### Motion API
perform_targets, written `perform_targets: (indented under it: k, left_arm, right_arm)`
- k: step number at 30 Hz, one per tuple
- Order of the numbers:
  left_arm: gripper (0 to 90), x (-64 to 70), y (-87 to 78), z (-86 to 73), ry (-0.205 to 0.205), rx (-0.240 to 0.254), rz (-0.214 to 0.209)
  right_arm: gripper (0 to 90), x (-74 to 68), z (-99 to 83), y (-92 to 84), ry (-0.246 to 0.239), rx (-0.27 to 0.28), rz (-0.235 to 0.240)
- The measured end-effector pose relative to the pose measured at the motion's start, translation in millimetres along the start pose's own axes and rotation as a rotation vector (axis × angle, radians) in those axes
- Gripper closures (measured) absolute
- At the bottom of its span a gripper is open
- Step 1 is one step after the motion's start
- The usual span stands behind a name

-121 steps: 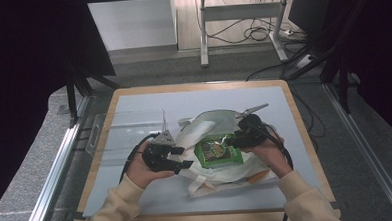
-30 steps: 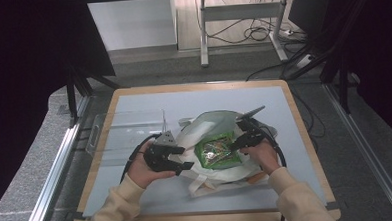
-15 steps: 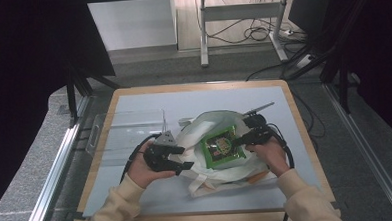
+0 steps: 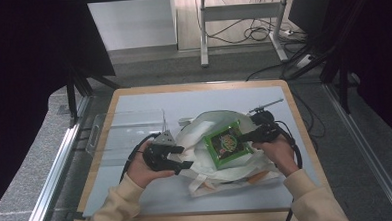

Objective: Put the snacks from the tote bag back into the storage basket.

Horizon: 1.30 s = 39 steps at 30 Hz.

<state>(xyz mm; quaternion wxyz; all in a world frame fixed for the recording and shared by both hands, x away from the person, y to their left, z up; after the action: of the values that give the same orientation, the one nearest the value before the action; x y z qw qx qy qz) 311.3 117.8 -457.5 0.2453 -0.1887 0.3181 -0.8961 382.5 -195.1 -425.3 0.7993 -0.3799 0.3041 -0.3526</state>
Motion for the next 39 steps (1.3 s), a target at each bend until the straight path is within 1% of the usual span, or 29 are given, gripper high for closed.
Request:
perform_targets:
  k: [1, 2, 5, 9, 10, 13, 14, 17, 19, 20, 23, 28, 34, 39]
  left_arm:
    - [36.6, 0.1, 0.0, 0.0, 0.0, 0.0, 0.0]
    - [36.6, 0.1, 0.0, 0.1, 0.0, 0.001, 0.0]
    - [36.6, 0.3, 0.1, 0.1, 0.0, 0.0, 0.001]
    - [36.5, 0.4, -0.1, 0.1, 0.0, 0.002, -0.001]
    - [36.5, 0.4, -0.3, 0.2, -0.001, 0.003, -0.001]
    - [36.5, 0.1, -1.7, 0.2, -0.006, 0.006, -0.001]
    - [36.5, -0.5, -2.5, 0.3, -0.005, 0.01, -0.003]
    - [36.5, -2.3, -5.6, 0.7, -0.001, 0.012, -0.01]
    - [36.5, -2.4, -6.4, 0.7, -0.004, 0.018, -0.009]
    - [36.5, -1.7, -6.1, 0.6, -0.011, 0.025, -0.01]
    - [36.5, -2.2, -7.1, 1.0, 0.0, 0.018, -0.008]
    - [36.5, -2.1, -9.1, 1.5, -0.003, 0.027, -0.007]
    - [36.5, -2.9, -12.3, 2.4, -0.002, 0.04, -0.002]
    - [36.6, -1.4, -13.3, 3.7, -0.009, 0.052, 0.001]
  right_arm:
    - [88.2, 1.9, -0.3, -6.0, 0.003, 0.019, 0.007]
    - [88.2, 1.9, -0.3, -6.0, 0.003, 0.019, 0.007]
    - [88.4, 2.3, -0.4, -15.6, -0.005, 0.041, 0.018]
    - [88.4, 0.8, 0.2, -25.6, -0.025, 0.067, 0.02]
    - [88.4, 0.4, 0.8, -29.4, -0.036, 0.08, 0.025]
    - [88.3, -0.4, 1.2, -32.7, -0.045, 0.092, 0.028]
    - [88.3, -1.1, 1.5, -35.6, -0.055, 0.103, 0.034]
    - [88.3, -1.8, 1.8, -38.3, -0.063, 0.112, 0.037]
    - [88.4, -2.4, 2.3, -40.3, -0.076, 0.12, 0.046]
    - [88.4, -2.9, 2.6, -41.4, -0.077, 0.124, 0.05]
    - [88.3, -3.9, 3.4, -44.6, -0.09, 0.134, 0.056]
    - [88.3, -3.8, 4.7, -50.8, -0.108, 0.153, 0.066]
    - [88.3, -7.3, 5.6, -56.9, -0.158, 0.164, 0.08]
    - [88.3, -9.2, 7.1, -60.3, -0.191, 0.176, 0.092]
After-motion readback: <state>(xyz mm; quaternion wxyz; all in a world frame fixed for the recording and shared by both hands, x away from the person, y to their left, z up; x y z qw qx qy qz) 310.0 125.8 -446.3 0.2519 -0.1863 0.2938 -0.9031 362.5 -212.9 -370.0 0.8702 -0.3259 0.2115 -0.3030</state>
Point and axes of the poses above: each handheld gripper's, and its own axes: y roughly forward along the jaws, z roughly out of its top, x roughly to its right, the point moved 1 cm from there along y, roughly forward along the jaws, and after that the axes turned 4 degrees about -y, right-handed, at the moved point
